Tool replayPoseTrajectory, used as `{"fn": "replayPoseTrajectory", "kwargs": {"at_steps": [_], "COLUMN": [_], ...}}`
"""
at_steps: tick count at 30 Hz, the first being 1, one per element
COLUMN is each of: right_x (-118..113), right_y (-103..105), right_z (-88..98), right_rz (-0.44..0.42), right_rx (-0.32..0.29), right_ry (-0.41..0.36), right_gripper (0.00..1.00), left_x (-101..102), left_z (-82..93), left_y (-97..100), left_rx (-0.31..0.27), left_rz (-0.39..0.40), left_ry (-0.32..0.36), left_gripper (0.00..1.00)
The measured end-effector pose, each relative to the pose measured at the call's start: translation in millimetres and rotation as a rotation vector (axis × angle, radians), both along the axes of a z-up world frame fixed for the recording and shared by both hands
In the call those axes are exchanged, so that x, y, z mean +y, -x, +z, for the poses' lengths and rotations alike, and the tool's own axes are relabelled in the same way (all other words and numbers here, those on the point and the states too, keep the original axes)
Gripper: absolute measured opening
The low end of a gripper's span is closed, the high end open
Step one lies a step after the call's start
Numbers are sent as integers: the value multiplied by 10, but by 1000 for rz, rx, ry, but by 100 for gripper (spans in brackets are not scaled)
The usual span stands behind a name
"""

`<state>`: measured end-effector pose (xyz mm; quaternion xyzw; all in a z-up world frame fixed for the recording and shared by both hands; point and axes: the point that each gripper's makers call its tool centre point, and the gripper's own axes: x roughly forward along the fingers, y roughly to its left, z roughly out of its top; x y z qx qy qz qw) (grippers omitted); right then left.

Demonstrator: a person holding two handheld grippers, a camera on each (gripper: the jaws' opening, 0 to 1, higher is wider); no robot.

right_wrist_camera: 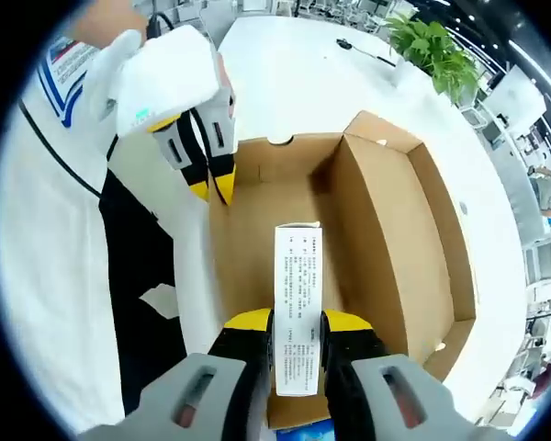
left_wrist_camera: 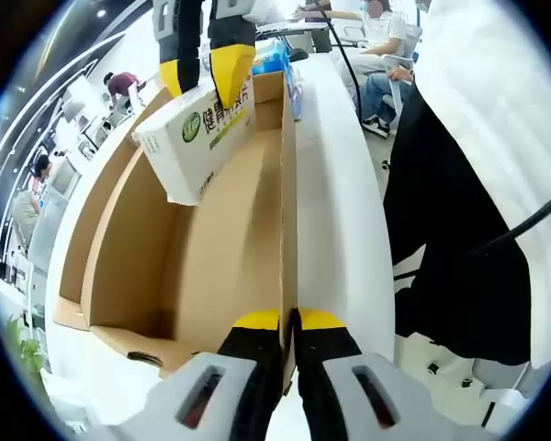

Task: Operate the shoe box by opening the lid, removing the specified soft item, and placing it in the target area until the item is outside and the box remains undamaged.

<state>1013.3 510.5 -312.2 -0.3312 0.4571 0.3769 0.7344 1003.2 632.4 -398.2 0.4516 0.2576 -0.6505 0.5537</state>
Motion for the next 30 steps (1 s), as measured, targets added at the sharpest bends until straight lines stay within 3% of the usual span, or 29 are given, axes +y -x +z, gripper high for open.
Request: {"fn": "replayPoseTrajectory", "kwargs": {"at_steps": [9, 14, 20, 26, 30], "right_x": [-45, -8, -88, -185, -175], "right_y": [-4, 81, 107, 174, 238], "right_z": [138, 303, 354, 304, 372], "right_rz": [-6, -23, -17, -83, -168], "right_rx": [-54, -73, -99, -79, -71], "right_ry": [7, -45, -9, -25, -104], "right_gripper": [18, 18, 18, 18, 18], "left_x": [1, 0, -2, 2, 1], "left_z": [-7, -8, -3, -11, -12], "left_y": [-2, -6, -3, -7, -7], "left_rx": [0, -4, -11, -10, -6], "left_rz": [-5, -3, -5, -7, -3], "left_ry": [1, 4, 7, 7, 5], "left_gripper": [3, 3, 3, 3, 3]}}
